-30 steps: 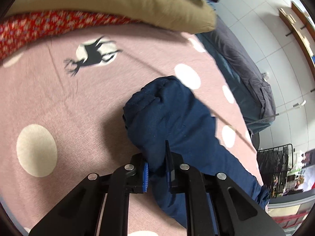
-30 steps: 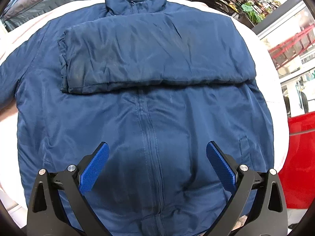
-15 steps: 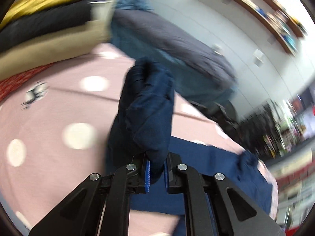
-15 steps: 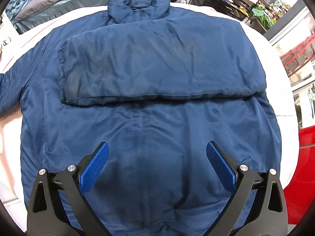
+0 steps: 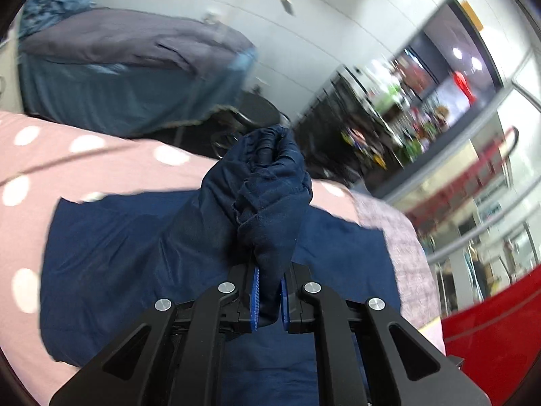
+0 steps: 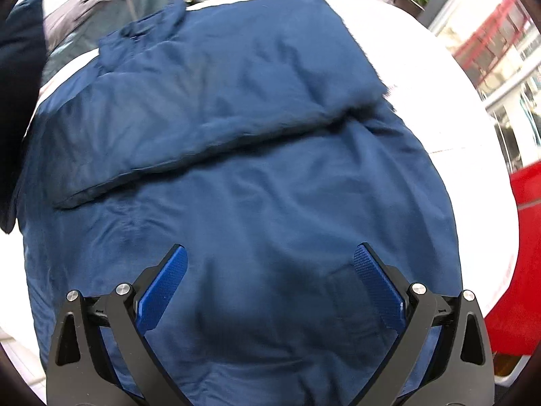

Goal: Fold large clothes
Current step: 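Fold the held sleeve across the jacket back with the left gripper, release, then grasp the other sleeve cuff with the right gripper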

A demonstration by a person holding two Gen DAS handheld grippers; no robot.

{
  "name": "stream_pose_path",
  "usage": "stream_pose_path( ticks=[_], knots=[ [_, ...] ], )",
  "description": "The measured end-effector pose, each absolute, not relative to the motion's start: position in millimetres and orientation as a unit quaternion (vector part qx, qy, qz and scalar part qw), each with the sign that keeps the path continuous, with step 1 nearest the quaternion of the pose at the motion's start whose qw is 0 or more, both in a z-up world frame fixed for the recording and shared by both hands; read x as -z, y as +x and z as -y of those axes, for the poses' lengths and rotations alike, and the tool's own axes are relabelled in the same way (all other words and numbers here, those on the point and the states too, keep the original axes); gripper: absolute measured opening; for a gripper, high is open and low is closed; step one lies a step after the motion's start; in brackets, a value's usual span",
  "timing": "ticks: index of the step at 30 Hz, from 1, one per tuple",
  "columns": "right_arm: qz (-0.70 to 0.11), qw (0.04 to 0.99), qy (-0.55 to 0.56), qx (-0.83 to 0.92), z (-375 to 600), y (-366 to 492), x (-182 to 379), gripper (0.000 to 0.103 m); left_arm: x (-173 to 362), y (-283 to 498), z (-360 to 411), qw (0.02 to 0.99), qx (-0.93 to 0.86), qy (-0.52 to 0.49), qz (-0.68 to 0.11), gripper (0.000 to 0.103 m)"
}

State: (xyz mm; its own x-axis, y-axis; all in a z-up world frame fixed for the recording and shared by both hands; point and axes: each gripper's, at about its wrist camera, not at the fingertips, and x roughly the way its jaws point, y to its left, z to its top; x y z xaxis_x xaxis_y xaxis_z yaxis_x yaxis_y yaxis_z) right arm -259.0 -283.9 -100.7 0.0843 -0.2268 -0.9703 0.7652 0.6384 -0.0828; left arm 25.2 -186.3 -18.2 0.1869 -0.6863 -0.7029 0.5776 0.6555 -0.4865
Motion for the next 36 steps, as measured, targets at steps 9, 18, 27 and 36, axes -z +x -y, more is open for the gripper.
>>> stream_pose_path(
  ticks=[9, 18, 27, 36],
  knots=[
    [-0.573, 0.678, 0.270, 0.373, 305, -278, 114, 0.097, 58, -14, 246, 0.743, 0.413, 0.033, -0.525, 0.009],
    [-0.580, 0.680, 0.262, 0.363, 306, -264, 116, 0.097, 76, -39, 261, 0.722, 0.421, 0.088, -0.542, 0.040],
    [-0.579, 0.688, 0.258, 0.352, 309, -242, 117, 0.097, 82, -64, 246, 0.709, 0.433, 0.107, -0.546, 0.069],
    [-0.542, 0.743, 0.278, 0.278, 312, -174, 97, 0.097, 97, -35, 162, 0.760, 0.317, 0.122, -0.554, 0.069]
  ],
)
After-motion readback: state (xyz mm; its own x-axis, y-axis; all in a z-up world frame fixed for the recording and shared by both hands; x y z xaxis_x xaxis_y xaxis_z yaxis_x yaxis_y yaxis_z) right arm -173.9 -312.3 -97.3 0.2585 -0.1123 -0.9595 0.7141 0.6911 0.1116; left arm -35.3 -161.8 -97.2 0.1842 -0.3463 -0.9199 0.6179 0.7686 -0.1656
